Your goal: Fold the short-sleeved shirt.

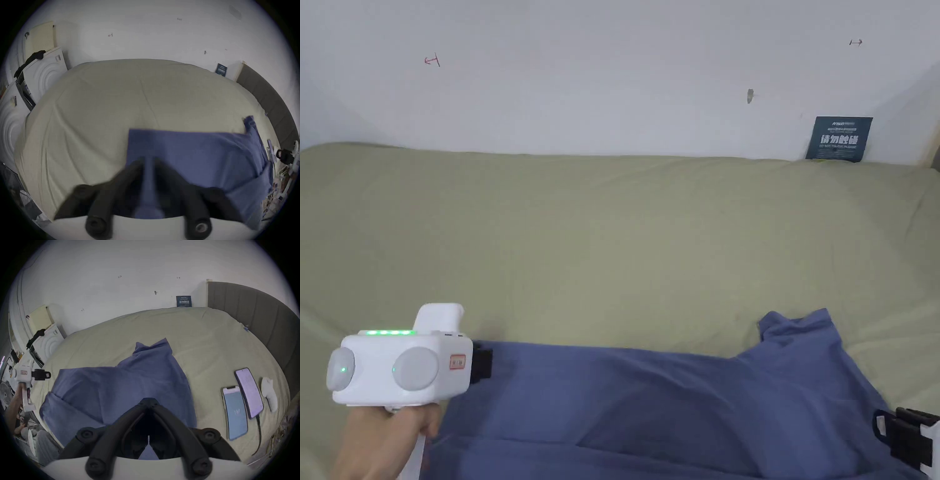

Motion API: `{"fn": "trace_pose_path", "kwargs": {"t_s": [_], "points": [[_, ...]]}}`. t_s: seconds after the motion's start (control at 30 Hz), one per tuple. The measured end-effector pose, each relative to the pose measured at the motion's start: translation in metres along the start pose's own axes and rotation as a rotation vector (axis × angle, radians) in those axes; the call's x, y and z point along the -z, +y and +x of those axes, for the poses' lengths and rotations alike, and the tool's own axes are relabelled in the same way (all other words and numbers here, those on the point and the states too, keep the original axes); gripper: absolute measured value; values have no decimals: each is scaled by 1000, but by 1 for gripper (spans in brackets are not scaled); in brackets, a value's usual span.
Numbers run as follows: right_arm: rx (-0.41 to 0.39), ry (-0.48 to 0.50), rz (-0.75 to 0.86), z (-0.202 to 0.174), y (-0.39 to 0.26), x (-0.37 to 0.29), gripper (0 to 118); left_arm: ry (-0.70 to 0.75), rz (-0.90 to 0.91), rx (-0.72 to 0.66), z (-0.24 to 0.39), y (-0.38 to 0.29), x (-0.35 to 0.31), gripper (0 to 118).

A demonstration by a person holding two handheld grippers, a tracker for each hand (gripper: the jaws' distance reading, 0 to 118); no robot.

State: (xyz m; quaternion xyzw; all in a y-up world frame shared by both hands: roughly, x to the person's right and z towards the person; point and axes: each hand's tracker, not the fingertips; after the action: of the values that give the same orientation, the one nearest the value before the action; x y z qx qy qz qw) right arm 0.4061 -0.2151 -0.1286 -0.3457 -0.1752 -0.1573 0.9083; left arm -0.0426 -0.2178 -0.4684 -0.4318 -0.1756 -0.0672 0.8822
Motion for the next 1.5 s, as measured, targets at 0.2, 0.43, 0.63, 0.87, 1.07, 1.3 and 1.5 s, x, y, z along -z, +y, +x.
{"fn": "trace_pose_path", "kwargs": {"t_s": [0.2, 0.43, 0.63, 0.87, 1.07, 1.3, 1.5], "points": [[-22, -16, -39, 14, 23, 37, 2, 55, -122, 28, -1, 19, 64, 117], [-42, -71, -108, 39, 37, 73, 2, 30, -126, 22, 4, 22, 89, 80], [-17, -95, -124, 58, 54, 95, 2, -34, -138, 83, 14, 26, 72, 4], [-4, -63, -330, 57, 63, 143, 106, -35, -132, 57, 17, 25, 73, 4], [-62, -64, -245, 59, 63, 117, 10, -41, -138, 57, 15, 28, 68, 4], [-52, -5, -112, 47, 64, 58, 2, -57, -111, 49, 11, 20, 31, 4], [-59, 52, -36, 40, 49, -15, 2, -116, -23, 28, -6, -4, -37, 4]]}}
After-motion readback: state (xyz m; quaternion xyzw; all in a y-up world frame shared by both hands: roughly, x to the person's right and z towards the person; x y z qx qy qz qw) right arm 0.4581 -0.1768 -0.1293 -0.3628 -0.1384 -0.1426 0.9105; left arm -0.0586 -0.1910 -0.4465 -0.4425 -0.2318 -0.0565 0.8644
